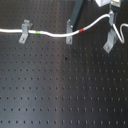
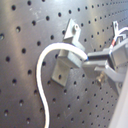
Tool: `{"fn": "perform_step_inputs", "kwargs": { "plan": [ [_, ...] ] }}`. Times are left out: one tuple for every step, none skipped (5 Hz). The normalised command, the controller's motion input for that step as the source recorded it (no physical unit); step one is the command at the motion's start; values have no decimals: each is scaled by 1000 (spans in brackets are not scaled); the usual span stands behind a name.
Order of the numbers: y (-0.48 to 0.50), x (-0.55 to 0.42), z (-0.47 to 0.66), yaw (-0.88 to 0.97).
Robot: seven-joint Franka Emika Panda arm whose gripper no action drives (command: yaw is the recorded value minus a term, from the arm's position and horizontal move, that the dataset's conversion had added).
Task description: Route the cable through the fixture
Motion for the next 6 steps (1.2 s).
{"fn": "perform_step_inputs", "kwargs": {
  "plan": [
    [-47,-122,145,0],
    [-164,-246,119,-157],
    [-68,-169,101,-26],
    [18,-64,134,89],
    [103,-38,135,297],
    [142,-172,240,274]
  ]
}}
